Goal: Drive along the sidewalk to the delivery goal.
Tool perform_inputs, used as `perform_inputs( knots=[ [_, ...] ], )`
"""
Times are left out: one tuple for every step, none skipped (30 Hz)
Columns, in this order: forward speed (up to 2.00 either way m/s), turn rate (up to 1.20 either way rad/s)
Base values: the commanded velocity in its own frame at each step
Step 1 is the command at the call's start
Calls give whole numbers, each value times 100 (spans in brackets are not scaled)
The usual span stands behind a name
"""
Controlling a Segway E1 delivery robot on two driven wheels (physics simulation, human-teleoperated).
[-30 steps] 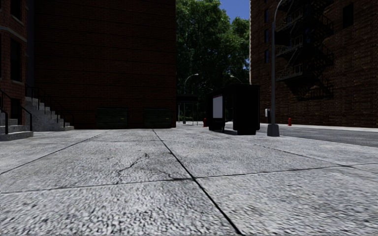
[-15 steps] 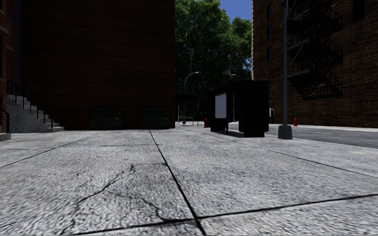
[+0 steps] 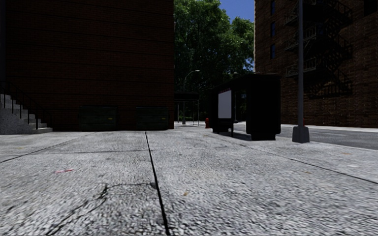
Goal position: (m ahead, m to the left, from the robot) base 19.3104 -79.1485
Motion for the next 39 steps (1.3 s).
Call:
perform_inputs(
  knots=[
    [200, 0],
    [200, 0],
    [200, 0],
    [200, 0],
    [200, 0],
    [200, 0],
    [200, 0],
    [200, 0],
    [200, 0],
    [200, 0],
    [200, 0],
    [200, 0],
    [200, 0],
    [200, 0],
    [200, 0],
    [200, 0],
    [200, 0],
    [200, 0],
    [200, 0],
    [200, 0],
    [200, 0],
    [200, 0],
    [200, 0],
    [200, 0],
    [200, 0],
    [200, 0],
    [200, 0],
    [200, 0],
    [200, 0],
    [200, 0],
    [200, 0],
    [200, 0],
    [200, 0],
    [200, 0],
    [200, 0],
    [200, 0],
    [200, 0],
    [200, 0],
    [200, 0]
  ],
)
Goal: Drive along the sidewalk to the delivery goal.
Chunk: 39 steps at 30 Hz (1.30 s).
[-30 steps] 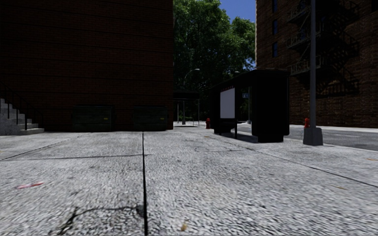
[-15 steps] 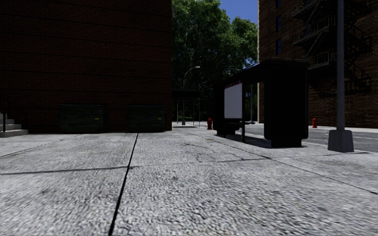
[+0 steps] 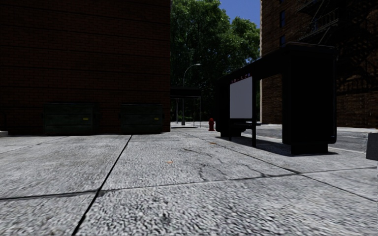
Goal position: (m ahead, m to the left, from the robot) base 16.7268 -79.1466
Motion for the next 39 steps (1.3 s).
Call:
perform_inputs(
  knots=[
    [200, 0],
    [200, 0],
    [200, 0],
    [200, 0],
    [200, 0],
    [200, 0],
    [200, 0],
    [200, 0],
    [200, 0],
    [200, 0],
    [200, 0],
    [200, 0],
    [200, 0],
    [200, 0],
    [200, 0],
    [200, 0],
    [200, 0],
    [200, 0],
    [200, 0],
    [200, 0],
    [200, 0],
    [200, 0],
    [200, 0],
    [200, 0],
    [200, 0],
    [200, 0],
    [200, 0],
    [200, 0],
    [200, 0],
    [200, 0],
    [200, 0],
    [200, 0],
    [200, 0],
    [200, 0],
    [200, 0],
    [200, 0],
    [200, 0],
    [200, 0],
    [200, 0]
  ],
)
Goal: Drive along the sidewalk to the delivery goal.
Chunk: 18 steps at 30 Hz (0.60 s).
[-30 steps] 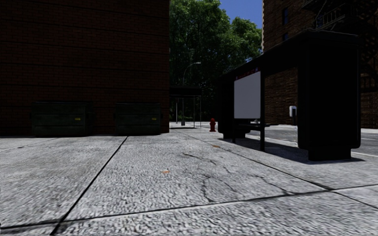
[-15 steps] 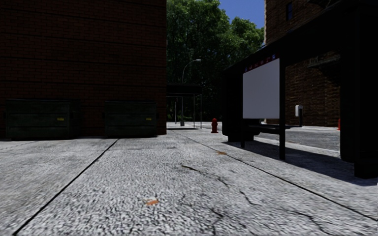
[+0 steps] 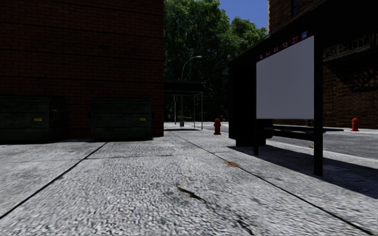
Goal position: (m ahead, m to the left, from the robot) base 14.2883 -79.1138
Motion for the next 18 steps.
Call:
perform_inputs(
  knots=[
    [200, 0],
    [200, 0],
    [200, 0],
    [200, 0],
    [200, 0],
    [200, 0],
    [200, 0],
    [200, 0],
    [200, 0],
    [200, 0],
    [200, 0],
    [200, 0],
    [200, 0],
    [200, 0],
    [200, 0],
    [200, 0],
    [200, 0],
    [200, 0]
  ],
)
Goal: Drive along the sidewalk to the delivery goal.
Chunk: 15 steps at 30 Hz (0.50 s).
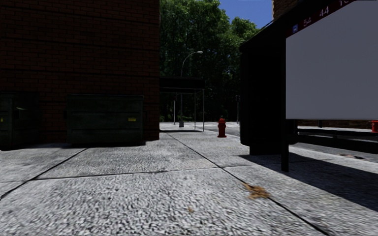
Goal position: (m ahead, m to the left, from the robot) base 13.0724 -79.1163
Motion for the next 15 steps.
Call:
perform_inputs(
  knots=[
    [200, 0],
    [200, 0],
    [200, 0],
    [200, 0],
    [200, 0],
    [200, 0],
    [200, 0],
    [200, 0],
    [200, 0],
    [200, 0],
    [200, 0],
    [200, 0],
    [200, 0],
    [200, 0],
    [200, 0]
  ],
)
